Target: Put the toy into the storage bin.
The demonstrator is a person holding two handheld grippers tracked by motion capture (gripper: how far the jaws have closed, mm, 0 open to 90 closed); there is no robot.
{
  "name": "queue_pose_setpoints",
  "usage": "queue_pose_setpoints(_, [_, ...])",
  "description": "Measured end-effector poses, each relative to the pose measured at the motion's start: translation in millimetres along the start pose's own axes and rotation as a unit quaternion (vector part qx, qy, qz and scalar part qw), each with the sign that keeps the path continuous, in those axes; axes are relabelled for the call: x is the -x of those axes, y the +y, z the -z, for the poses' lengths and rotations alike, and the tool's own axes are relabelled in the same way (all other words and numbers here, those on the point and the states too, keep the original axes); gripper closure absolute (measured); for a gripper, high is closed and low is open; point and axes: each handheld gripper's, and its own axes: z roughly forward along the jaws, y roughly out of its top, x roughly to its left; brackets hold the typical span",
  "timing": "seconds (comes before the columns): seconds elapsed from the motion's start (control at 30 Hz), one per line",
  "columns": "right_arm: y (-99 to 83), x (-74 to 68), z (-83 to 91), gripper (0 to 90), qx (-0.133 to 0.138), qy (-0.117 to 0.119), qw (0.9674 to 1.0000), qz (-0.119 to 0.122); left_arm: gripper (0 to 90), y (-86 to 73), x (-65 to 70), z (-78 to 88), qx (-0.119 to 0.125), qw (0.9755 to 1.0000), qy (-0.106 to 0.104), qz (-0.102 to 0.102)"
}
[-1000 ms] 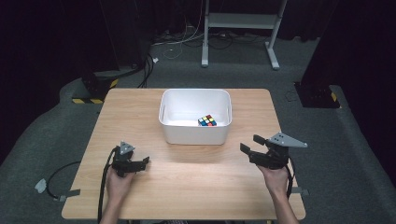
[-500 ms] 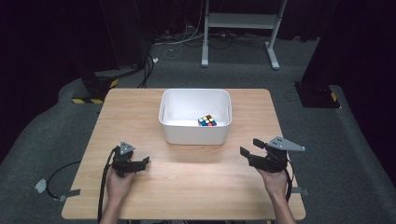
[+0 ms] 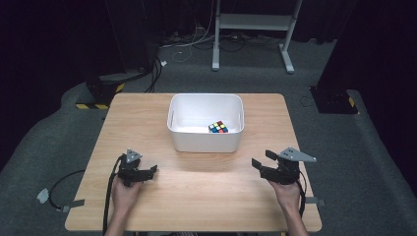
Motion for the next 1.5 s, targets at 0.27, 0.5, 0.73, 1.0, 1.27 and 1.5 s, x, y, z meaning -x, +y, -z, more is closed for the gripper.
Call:
queue_pose_setpoints(0.27, [-7.3, 2.3, -2.0, 30.5, -0.006, -0.008, 0.9999, -0.002, 16.6, 0.0, 0.0, 0.0, 0.0, 1.0, 0.0, 0.0])
queue_pose_setpoints(0.5, [-10.8, 4.8, -4.4, 30.5, -0.014, -0.017, 0.9998, -0.002, 16.6, 0.0, 0.0, 0.0, 0.0, 1.0, 0.0, 0.0])
queue_pose_setpoints(0.73, [-14.9, 8.5, -9.0, 30.6, -0.025, -0.027, 0.9993, -0.001, 16.6, 0.0, 0.0, 0.0, 0.0, 1.0, 0.0, 0.0])
queue_pose_setpoints(1.0, [-18.9, 12.8, -13.4, 30.7, -0.039, -0.04, 0.9985, -0.002, 16.6, 0.0, 0.1, 0.0, 0.0, 1.0, 0.0, 0.0])
queue_pose_setpoints(1.27, [-23.2, 17.3, -17.6, 30.7, -0.05, -0.051, 0.9974, -0.004, 16.6, 0.0, 0.1, 0.1, 0.0, 1.0, 0.0, 0.0])
queue_pose_setpoints(1.5, [-25.0, 21.0, -23.7, 30.9, -0.057, -0.057, 0.9967, -0.006, 16.6, 0.0, 0.1, 0.1, 0.0, 1.0, 0.0, 0.0])
